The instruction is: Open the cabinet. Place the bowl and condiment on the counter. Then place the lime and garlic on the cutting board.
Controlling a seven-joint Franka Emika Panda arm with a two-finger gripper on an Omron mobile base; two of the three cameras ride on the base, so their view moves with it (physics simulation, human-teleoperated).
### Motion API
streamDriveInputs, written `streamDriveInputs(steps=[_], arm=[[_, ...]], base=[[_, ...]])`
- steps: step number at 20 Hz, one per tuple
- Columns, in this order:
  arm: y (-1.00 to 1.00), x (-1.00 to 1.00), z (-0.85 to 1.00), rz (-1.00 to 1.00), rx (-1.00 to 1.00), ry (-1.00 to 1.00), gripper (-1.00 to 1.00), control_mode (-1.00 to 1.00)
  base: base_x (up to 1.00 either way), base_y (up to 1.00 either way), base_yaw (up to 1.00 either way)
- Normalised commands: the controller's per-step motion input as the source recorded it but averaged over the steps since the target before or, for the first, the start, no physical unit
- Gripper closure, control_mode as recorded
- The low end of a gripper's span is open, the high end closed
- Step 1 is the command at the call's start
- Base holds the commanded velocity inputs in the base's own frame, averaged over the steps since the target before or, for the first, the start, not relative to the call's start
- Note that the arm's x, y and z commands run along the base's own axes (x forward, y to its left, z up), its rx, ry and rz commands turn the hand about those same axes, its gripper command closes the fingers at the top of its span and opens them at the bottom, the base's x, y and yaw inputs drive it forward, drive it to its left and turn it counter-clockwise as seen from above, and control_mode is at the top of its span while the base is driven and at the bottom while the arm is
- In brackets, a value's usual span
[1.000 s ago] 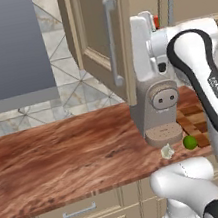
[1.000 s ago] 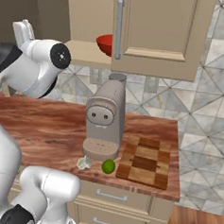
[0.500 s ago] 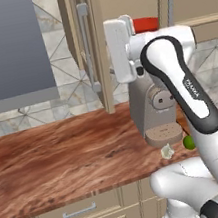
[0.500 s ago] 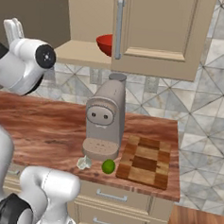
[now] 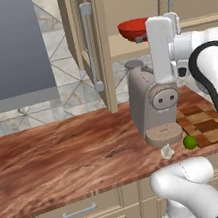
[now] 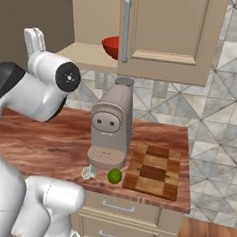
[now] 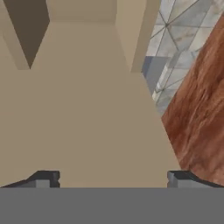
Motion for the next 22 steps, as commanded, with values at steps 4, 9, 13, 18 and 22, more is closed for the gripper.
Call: streamDriveInputs(steps=[4, 9, 13, 18, 22], arm=[[-0.88, -0.25, 0.25, -0.10, 0.00, 0.01, -1.00, -1.00], [-0.35, -0.31, 0.16, -0.03, 0.00, -0.18, -1.00, -1.00], [-0.23, -0.14, 0.30, 0.04, -0.02, -0.22, -1.00, -1.00], [-0.14, -0.01, 0.31, 0.03, -0.27, -0.22, -1.00, -1.00], [0.00, 0.00, 0.13, 0.00, -0.60, -0.21, -1.00, -1.00]], base=[[0.00, 0.00, 0.00], [0.00, 0.00, 0.00], [0.00, 0.00, 0.00], [0.00, 0.00, 0.00], [0.00, 0.00, 0.00]])
